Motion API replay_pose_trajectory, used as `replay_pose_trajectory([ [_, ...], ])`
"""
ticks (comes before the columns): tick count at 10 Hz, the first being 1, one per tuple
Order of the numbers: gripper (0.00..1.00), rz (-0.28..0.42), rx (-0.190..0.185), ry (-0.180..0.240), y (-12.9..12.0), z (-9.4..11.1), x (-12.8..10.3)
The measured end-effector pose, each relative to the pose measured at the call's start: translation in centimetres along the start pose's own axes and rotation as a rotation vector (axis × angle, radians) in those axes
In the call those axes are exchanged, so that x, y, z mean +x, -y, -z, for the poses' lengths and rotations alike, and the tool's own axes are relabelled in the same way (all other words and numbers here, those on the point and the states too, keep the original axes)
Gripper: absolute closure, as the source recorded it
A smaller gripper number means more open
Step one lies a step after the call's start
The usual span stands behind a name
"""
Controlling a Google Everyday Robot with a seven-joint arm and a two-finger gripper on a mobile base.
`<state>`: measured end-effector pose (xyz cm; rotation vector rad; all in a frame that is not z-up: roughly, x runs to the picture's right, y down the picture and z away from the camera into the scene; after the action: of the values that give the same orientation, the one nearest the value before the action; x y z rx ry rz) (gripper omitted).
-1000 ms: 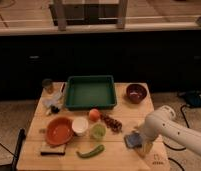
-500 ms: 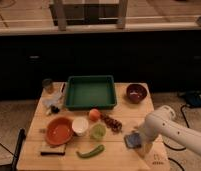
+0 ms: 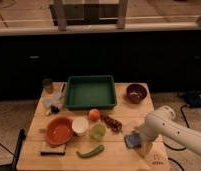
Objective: Place sponge in tray
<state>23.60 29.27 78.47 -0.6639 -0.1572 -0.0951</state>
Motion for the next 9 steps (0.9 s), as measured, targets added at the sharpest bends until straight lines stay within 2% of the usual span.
replay_pose_trajectory([
  [6, 0.33, -0.004, -0.006, 0.003, -0.08, -0.18, -0.01],
  [8, 0.48, -0.003, -0.004, -0.001, -0.47, 0.05, 0.5],
  [9, 0.61, -0.003, -0.001, -0.002, -0.6, 0.22, 0.62],
])
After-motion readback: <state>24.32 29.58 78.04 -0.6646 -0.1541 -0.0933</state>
